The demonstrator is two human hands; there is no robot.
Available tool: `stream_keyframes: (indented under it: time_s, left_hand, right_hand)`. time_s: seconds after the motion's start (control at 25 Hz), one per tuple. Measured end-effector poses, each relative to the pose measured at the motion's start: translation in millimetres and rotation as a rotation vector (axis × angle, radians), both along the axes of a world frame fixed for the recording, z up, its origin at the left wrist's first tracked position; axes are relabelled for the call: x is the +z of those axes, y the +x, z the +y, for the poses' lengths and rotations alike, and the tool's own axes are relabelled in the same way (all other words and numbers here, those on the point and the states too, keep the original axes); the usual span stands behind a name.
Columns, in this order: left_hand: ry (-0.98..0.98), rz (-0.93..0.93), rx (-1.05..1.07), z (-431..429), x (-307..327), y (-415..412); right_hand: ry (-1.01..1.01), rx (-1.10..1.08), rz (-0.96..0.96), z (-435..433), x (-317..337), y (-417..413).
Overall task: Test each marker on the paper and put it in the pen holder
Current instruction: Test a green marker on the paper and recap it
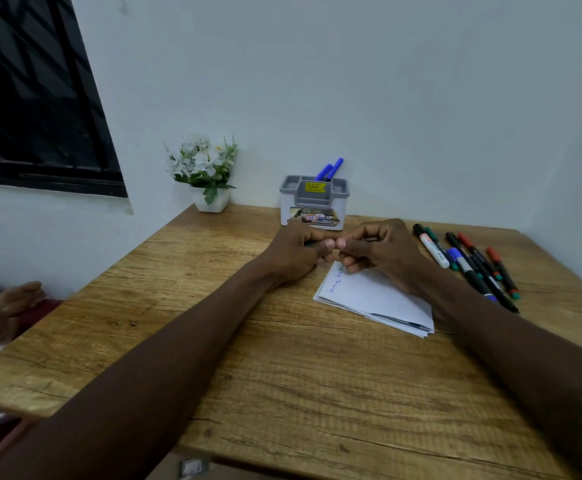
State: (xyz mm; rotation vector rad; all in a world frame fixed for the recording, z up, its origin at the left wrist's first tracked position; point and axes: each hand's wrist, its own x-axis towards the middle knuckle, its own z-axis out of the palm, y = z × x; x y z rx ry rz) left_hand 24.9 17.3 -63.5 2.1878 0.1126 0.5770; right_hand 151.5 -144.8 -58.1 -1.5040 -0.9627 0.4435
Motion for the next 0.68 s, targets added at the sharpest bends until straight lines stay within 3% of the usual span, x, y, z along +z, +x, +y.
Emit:
stream_keyframes:
  time_s: [0.28, 0.4, 0.56, 0.68]
  left_hand:
    - [-0.148, 0.050, -0.034, 9.9, 5.8, -4.8]
    - [-0.198, 0.027, -0.024, 8.9, 6.4, -3.7]
    - [-0.282, 0.005, -0.012, 8.8, 7.8, -4.4]
    - [-0.325, -0.023, 0.077, 9.9, 9.9, -4.3]
  right_hand:
    - [-0.055, 0.002, -0.327, 4.8, 0.8, 6.5]
    - [-0.098, -0.041, -0.662, 6.3, 3.8, 10.4]
    - [-0.349, -0.174, -1.140, 11.6, 9.8, 5.4]
    - [-0.340, -0.158, -1.150, 13.6, 7.4, 6.7]
